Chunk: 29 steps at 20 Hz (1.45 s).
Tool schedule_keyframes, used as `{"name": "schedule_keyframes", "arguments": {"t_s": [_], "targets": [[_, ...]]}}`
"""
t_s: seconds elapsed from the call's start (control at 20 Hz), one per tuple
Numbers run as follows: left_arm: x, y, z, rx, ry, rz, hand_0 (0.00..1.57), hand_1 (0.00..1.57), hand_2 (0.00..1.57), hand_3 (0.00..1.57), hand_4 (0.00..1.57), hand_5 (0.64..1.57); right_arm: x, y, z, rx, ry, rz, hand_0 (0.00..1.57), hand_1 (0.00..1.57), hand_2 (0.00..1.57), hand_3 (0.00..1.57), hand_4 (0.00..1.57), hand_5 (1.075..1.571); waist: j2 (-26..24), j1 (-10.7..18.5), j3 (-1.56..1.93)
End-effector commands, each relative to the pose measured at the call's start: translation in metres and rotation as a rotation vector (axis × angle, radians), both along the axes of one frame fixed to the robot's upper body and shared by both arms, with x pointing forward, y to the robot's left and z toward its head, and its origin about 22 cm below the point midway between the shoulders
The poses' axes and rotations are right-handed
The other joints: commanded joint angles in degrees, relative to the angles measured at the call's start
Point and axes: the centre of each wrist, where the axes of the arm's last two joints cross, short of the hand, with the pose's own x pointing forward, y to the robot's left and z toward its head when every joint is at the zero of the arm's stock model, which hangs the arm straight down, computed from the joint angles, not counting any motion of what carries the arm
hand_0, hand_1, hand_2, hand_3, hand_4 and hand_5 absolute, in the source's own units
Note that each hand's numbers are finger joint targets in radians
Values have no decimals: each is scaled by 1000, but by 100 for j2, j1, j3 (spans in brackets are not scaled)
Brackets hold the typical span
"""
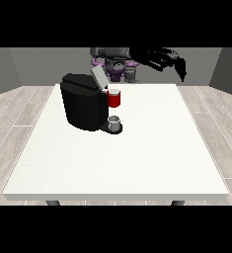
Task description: Insert the coffee pod into the coffee machine and close the lid
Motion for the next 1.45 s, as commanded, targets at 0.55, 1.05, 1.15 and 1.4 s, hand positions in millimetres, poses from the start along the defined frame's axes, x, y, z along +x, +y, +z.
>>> {"name": "schedule_keyframes", "arguments": {"t_s": [0.55,1.05,1.15,1.4], "targets": [[5,-28,27,-10,-72,-78,0,0,0,0,297,1571,18,29,27,38,-39,21,0,0,0,0,53,1571,573,378,-3],[-9,0,-5,-18,6,-16,0,0,0,0,266,1571,15,48,-20,71,-64,207,0,0,0,0,0,1571,43,-237,-3],[-19,7,-13,-10,87,-31,0,0,0,0,266,1571,13,59,-51,85,-10,210,0,0,0,0,172,1571,-410,-150,-1],[-18,17,-41,-39,142,79,0,0,0,0,266,1571,-8,78,-106,110,48,355,0,0,0,0,259,1571,-703,-818,-3]]}}
